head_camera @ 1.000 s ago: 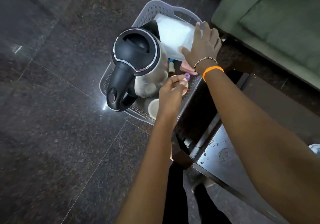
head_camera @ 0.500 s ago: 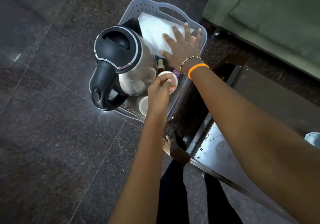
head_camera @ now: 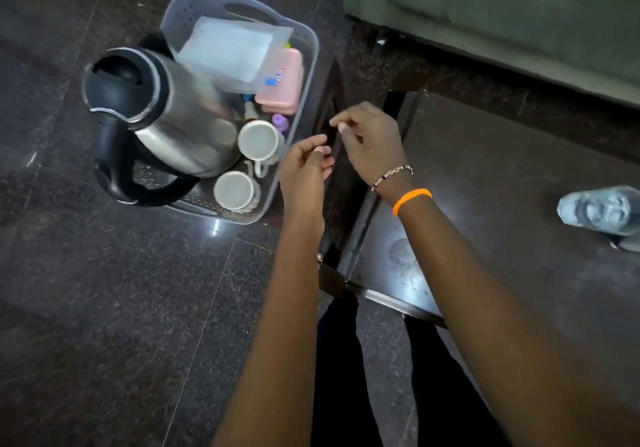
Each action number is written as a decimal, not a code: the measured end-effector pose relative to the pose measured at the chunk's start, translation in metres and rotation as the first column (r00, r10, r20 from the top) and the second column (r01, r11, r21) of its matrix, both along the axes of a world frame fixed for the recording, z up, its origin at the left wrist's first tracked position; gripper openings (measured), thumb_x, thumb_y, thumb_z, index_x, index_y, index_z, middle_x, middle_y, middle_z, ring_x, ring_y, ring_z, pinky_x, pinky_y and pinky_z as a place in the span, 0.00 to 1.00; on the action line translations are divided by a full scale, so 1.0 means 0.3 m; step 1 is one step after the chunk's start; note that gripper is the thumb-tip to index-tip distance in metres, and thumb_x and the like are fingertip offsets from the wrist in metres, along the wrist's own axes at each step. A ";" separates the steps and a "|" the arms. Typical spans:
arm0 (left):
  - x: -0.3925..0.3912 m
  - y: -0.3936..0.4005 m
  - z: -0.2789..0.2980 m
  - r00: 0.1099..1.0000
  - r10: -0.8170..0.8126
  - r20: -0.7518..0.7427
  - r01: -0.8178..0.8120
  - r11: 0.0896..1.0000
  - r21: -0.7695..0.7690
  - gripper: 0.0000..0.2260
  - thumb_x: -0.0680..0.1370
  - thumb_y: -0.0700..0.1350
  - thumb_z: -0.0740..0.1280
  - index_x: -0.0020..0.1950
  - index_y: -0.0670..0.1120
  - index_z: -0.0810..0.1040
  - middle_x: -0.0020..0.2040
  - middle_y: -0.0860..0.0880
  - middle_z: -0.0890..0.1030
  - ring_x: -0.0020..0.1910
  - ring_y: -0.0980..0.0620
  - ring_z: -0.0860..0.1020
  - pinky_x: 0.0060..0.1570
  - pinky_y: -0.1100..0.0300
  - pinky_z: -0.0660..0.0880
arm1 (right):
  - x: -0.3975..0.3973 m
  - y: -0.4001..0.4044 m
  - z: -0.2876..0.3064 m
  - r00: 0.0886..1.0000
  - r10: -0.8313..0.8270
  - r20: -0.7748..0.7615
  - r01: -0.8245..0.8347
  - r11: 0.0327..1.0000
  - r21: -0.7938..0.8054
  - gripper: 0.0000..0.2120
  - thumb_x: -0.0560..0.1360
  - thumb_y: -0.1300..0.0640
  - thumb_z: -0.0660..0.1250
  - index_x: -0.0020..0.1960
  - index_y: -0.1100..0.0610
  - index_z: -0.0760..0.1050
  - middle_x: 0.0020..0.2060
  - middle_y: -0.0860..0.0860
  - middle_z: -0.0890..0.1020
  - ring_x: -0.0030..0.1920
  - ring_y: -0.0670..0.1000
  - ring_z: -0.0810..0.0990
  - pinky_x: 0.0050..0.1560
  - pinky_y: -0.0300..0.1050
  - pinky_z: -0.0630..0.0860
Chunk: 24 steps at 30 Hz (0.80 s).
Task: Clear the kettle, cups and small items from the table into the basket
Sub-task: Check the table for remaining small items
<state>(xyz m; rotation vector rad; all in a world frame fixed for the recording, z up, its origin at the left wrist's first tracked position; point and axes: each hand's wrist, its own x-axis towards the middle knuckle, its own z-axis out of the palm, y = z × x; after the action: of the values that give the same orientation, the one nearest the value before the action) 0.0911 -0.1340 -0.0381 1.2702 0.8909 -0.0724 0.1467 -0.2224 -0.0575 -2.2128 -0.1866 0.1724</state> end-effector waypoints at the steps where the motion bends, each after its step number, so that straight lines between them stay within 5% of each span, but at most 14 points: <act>1: -0.019 -0.044 0.001 1.000 -0.025 -0.015 0.025 1.000 -0.003 0.09 0.78 0.37 0.60 0.50 0.48 0.78 0.43 0.50 0.80 0.41 0.56 0.78 0.45 0.67 0.76 | -0.039 -0.058 -0.003 0.999 -0.040 -0.033 0.040 0.999 -0.001 0.09 0.74 0.65 0.62 0.47 0.61 0.81 0.46 0.58 0.82 0.45 0.54 0.80 0.50 0.45 0.77; 4: -0.080 -0.200 -0.007 0.993 -0.092 -0.074 0.089 0.995 -0.051 0.09 0.78 0.36 0.61 0.49 0.47 0.78 0.43 0.50 0.80 0.41 0.56 0.78 0.45 0.67 0.76 | -0.169 -0.254 -0.022 0.979 -0.169 -0.111 0.166 0.986 -0.031 0.09 0.73 0.66 0.63 0.46 0.60 0.81 0.44 0.57 0.82 0.41 0.51 0.78 0.45 0.38 0.71; 7: -0.135 -0.364 -0.022 0.979 -0.178 -0.103 0.170 0.982 -0.081 0.10 0.78 0.36 0.60 0.48 0.48 0.79 0.42 0.50 0.79 0.41 0.56 0.78 0.43 0.67 0.75 | -0.297 -0.451 -0.042 0.942 -0.272 -0.196 0.259 0.962 -0.089 0.09 0.73 0.66 0.62 0.47 0.60 0.81 0.45 0.57 0.82 0.43 0.55 0.79 0.47 0.42 0.73; 11: -0.213 -0.600 -0.043 0.948 -0.284 -0.143 0.272 0.957 -0.101 0.11 0.78 0.36 0.60 0.44 0.50 0.78 0.40 0.51 0.78 0.39 0.56 0.77 0.42 0.66 0.74 | -0.448 -0.735 -0.065 0.891 -0.378 -0.252 0.351 0.925 -0.149 0.10 0.72 0.69 0.62 0.46 0.63 0.81 0.46 0.60 0.83 0.44 0.57 0.80 0.43 0.32 0.67; 15: -0.266 -0.826 -0.071 0.901 -0.392 -0.185 0.379 0.919 -0.105 0.10 0.79 0.36 0.59 0.46 0.48 0.78 0.40 0.51 0.77 0.38 0.56 0.76 0.43 0.66 0.75 | -0.539 -1.005 -0.098 0.812 -0.502 -0.299 0.471 0.865 -0.173 0.10 0.72 0.69 0.62 0.46 0.62 0.81 0.47 0.60 0.83 0.43 0.58 0.80 0.42 0.34 0.67; 20: -0.300 -1.081 -0.108 0.806 -0.538 -0.247 0.533 0.841 -0.093 0.09 0.80 0.36 0.58 0.53 0.43 0.77 0.40 0.50 0.77 0.38 0.55 0.76 0.47 0.65 0.74 | -0.596 -1.284 -0.132 0.695 -0.641 -0.326 0.628 0.762 -0.160 0.10 0.73 0.69 0.61 0.46 0.63 0.80 0.49 0.60 0.83 0.44 0.60 0.81 0.47 0.39 0.72; 24: -0.293 -1.216 -0.133 0.671 -0.681 -0.294 0.689 0.719 -0.093 0.11 0.80 0.38 0.58 0.57 0.41 0.77 0.43 0.49 0.78 0.39 0.56 0.77 0.48 0.66 0.74 | -0.598 -1.435 -0.162 0.579 -0.744 -0.335 0.748 0.647 -0.144 0.11 0.73 0.70 0.59 0.52 0.65 0.77 0.47 0.61 0.82 0.43 0.59 0.81 0.39 0.29 0.70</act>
<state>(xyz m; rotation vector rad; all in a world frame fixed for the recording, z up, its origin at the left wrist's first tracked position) 0.0034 -0.4988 -0.0782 1.5927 0.6203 -0.8945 -0.0328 -0.6528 -0.1060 -2.0060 0.9655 0.1021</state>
